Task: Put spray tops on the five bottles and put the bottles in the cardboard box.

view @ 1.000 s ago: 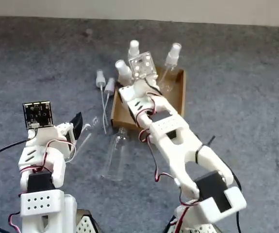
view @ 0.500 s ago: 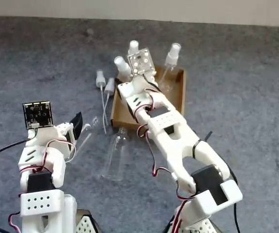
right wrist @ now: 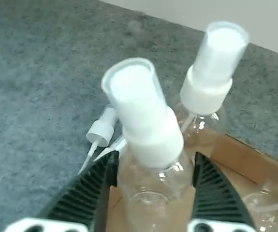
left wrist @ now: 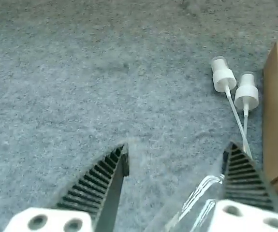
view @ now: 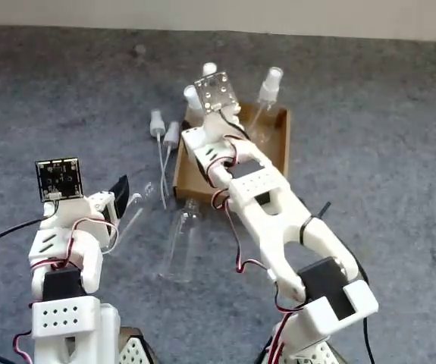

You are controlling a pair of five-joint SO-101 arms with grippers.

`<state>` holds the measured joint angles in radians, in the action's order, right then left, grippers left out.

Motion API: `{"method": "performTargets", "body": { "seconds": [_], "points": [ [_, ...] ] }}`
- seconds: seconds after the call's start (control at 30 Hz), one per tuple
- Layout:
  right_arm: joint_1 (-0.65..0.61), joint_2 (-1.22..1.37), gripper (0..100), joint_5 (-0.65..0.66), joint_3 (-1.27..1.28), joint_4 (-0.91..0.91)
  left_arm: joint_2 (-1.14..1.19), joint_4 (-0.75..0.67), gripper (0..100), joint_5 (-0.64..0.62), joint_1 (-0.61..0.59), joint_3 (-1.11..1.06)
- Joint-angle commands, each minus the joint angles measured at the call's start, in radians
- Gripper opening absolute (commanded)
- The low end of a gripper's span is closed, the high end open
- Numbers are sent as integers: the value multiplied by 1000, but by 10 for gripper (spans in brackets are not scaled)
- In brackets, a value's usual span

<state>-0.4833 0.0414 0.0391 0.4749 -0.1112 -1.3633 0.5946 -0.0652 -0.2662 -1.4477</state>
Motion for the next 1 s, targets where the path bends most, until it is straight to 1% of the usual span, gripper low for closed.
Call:
{"method": "performTargets", "body": {
  "seconds": [0.0, 0.2, 0.27, 0.37, 0.47, 0.8, 0.97],
  "points": [
    [-8, -13, 174, 11, -58, -8, -12, -25, 248, 8, -10, 1],
    [-10, -15, 178, 11, -58, -8, -12, -25, 248, 8, -10, 1],
    [-16, -15, 207, 11, -58, -10, -12, -25, 248, 8, -10, 1],
    [-21, -15, 256, 11, -74, -64, -12, -25, 248, 8, -10, 1],
    [-25, -13, 280, 9, -111, -117, -12, -25, 248, 8, -10, 1],
    [-25, -15, 283, 9, -229, -205, -12, -25, 248, 8, -10, 1],
    [-25, -15, 283, 9, -355, -334, -12, -25, 248, 8, -10, 1]
  ]
}}
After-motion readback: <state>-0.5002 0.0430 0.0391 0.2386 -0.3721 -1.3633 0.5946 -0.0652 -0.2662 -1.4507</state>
